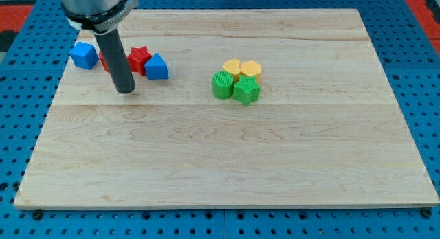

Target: Move the yellow heart and yellow hexagon to the right a bit

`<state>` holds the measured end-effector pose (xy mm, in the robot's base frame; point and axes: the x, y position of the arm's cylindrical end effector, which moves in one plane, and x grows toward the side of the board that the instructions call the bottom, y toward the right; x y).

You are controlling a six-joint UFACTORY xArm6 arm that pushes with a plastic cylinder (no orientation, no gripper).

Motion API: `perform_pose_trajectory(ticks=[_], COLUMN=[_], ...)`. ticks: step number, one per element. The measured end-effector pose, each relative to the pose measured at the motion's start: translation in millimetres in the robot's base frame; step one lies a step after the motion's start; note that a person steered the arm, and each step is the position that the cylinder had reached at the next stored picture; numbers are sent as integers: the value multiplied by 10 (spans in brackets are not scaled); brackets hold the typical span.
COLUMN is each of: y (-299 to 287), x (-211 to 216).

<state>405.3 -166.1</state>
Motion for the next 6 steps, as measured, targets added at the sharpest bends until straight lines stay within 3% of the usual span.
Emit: perform_pose_trajectory(ticks=[3, 6], y=[365, 379], x=[-171, -197])
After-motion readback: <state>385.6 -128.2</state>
